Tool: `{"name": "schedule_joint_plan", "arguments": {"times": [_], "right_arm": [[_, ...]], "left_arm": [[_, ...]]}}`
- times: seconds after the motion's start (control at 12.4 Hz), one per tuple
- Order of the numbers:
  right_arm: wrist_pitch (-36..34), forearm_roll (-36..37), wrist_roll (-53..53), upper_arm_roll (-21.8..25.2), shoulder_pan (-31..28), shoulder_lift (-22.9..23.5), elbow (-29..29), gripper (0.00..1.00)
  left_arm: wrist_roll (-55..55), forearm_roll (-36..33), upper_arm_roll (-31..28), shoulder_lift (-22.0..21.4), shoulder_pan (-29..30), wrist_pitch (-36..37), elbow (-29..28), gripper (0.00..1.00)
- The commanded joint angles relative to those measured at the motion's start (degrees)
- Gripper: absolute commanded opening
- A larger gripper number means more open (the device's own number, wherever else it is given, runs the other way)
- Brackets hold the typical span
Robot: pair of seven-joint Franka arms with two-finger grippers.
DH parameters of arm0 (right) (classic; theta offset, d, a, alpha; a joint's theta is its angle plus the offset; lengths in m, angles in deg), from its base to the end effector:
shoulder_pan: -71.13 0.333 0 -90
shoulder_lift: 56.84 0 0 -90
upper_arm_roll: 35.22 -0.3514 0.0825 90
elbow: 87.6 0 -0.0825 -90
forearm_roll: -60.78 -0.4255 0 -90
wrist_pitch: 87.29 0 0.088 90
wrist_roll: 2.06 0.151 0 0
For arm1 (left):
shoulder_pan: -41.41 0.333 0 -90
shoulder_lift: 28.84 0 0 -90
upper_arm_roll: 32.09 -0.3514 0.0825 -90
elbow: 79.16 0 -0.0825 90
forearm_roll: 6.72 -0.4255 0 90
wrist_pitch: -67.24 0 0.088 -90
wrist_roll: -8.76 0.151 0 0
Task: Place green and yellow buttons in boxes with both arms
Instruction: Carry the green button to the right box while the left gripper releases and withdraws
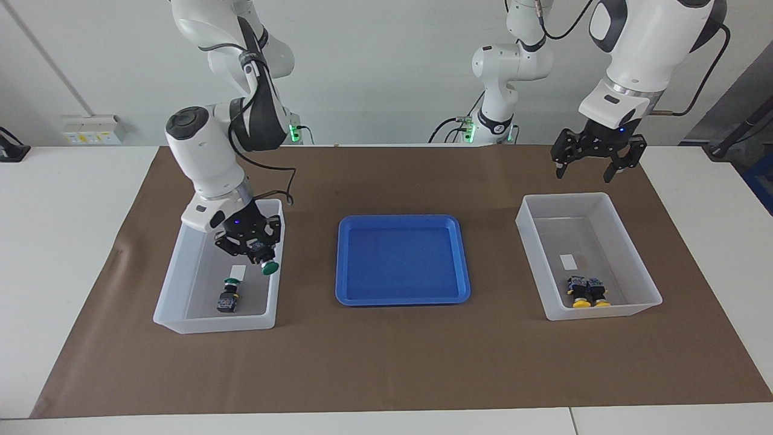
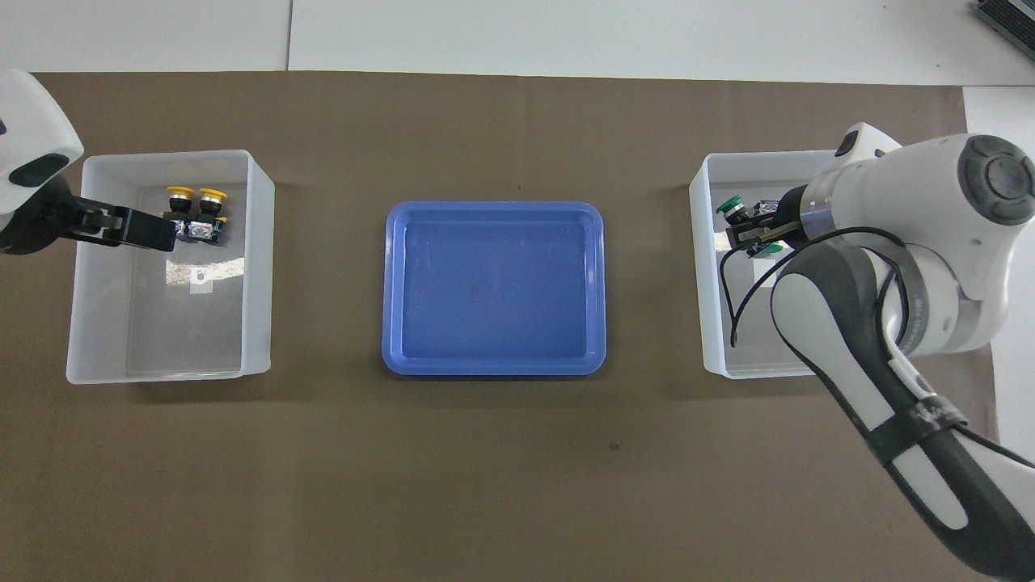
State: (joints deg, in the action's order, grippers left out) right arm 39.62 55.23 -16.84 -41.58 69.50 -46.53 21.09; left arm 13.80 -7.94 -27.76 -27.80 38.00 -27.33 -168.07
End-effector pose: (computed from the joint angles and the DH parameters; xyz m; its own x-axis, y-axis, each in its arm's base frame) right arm 0.6616 0.0589 0.3935 0.9493 0.2722 0.1572 0.2851 -0.9562 -0.0665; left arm 0.6090 -0.0793 0.6224 0.9718 -0.2223 0.0785 -0.2208 -0.9749 -0.0269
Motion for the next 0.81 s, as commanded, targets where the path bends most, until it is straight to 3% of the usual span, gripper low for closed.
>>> {"name": "schedule_joint_plan", "arguments": {"times": [0.0, 0.24, 0.56, 0.73], "right_arm": [[-2.0, 0.2, -5.3, -0.8, -3.3, -3.4, 4.8, 0.0], [-0.8, 0.1, -5.7, -0.8, -4.9, -3.5, 9.7, 0.0], [7.3, 0.1, -5.7, -0.8, -4.9, -1.3, 14.4, 0.0], [8.4, 0.1, -5.6, -0.8, -4.9, -0.7, 14.5, 0.19]], "left_arm": [[-0.2, 1.4, -0.5, 2.2, 0.1, 4.0, 5.2, 1.0], [-0.4, 1.8, -1.0, -4.4, 0.2, 5.3, -3.7, 1.0], [-0.2, 1.8, -1.0, -3.9, 0.9, 4.7, -2.5, 1.0], [-0.3, 1.7, -1.1, -3.3, 1.1, 7.4, -0.1, 1.0]]}}
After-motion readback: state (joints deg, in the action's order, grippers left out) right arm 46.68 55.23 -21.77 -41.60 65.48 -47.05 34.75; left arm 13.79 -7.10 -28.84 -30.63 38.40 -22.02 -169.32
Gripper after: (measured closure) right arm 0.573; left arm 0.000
